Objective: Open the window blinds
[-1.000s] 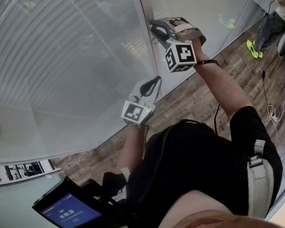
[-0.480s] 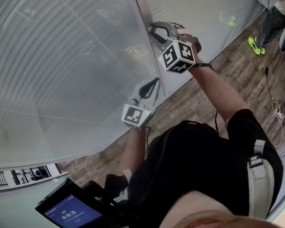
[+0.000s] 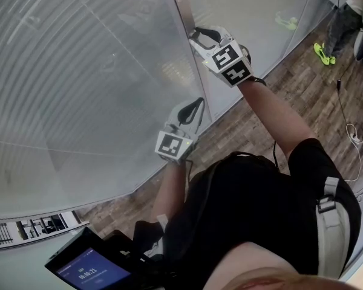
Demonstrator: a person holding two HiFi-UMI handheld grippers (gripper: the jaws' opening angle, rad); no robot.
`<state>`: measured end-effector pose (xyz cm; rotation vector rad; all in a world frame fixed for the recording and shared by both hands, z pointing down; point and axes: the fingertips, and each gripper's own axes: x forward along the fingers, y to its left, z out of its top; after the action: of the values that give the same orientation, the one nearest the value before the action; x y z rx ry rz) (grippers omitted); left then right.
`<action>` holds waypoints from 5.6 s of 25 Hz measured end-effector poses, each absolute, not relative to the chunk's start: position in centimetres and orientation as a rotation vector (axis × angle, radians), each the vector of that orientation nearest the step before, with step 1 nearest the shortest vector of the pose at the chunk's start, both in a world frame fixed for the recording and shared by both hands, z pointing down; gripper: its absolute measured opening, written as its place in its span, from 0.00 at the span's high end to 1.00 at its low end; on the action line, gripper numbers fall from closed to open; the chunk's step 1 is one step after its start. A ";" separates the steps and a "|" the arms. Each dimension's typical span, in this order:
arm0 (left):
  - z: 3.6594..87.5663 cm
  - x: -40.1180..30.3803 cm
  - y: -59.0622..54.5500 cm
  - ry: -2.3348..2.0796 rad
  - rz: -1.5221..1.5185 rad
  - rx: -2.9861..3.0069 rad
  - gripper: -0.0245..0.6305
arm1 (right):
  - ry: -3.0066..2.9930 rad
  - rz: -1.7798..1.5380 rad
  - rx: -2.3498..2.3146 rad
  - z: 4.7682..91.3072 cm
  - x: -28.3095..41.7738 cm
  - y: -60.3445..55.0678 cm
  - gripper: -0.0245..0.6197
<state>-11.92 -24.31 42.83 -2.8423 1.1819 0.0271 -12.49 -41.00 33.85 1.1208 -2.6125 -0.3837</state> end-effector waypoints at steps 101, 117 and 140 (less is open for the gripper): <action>45.7 -13.2 -23.6 1.180 0.113 -2.953 0.96 | -2.754 -0.011 1.213 34.5 -11.4 -40.7 0.76; 45.1 -12.3 -23.9 1.172 0.064 -2.967 0.96 | -2.833 0.232 1.273 33.8 -11.2 -41.6 0.76; 44.8 -11.4 -24.4 1.290 0.106 -2.895 0.96 | -1.911 -1.302 0.840 34.3 -13.0 -39.7 0.64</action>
<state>-11.38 -24.43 44.82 -2.8954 1.2902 0.1061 -13.04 -39.66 34.35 0.8400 -1.9110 -1.3016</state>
